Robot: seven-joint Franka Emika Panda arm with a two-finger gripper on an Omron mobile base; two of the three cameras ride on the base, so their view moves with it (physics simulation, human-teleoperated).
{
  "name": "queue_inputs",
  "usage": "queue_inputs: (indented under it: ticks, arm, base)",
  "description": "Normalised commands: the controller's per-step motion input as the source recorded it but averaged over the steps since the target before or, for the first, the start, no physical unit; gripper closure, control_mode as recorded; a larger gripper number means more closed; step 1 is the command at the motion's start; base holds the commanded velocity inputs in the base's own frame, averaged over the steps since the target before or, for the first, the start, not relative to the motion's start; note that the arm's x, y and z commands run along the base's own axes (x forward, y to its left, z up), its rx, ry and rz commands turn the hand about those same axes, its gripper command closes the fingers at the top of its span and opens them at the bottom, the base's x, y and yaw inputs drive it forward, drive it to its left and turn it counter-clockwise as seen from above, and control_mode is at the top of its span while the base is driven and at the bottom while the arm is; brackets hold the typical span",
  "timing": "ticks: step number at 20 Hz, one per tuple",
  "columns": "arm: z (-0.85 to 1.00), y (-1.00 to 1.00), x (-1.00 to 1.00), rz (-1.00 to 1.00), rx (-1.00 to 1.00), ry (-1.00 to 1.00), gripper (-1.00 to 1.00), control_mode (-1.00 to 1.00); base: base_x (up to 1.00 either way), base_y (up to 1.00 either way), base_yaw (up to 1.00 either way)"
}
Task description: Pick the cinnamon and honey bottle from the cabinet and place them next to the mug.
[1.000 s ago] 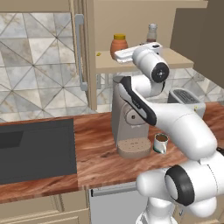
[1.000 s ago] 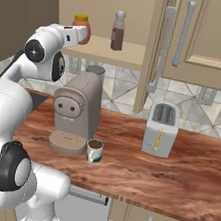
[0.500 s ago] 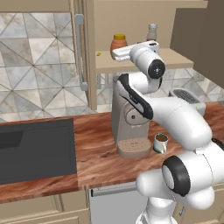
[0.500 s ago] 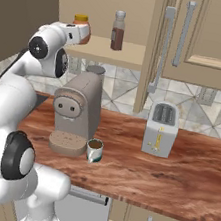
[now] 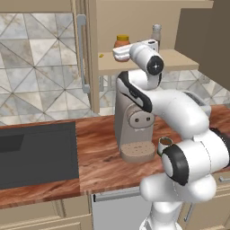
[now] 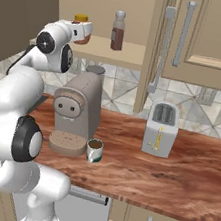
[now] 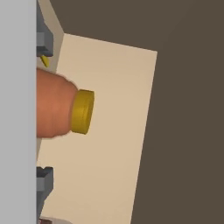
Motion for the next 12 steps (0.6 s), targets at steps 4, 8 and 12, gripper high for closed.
queue_inputs:
  ticks: [4, 8, 12]
  arm:
    - [0.00, 0.05, 0.11, 0.00, 0.00, 0.00, -1.00, -1.00]
    - [0.00, 0.23, 0.19, 0.00, 0.00, 0.01, -1.00, -1.00]
    - [0.00, 0.04, 0.12, 0.00, 0.08, 0.01, -1.00, -1.00]
  base:
    - [0.00, 0.00, 0.00]
    - [0.00, 0.00, 0.00]
    - [0.00, 0.00, 0.00]
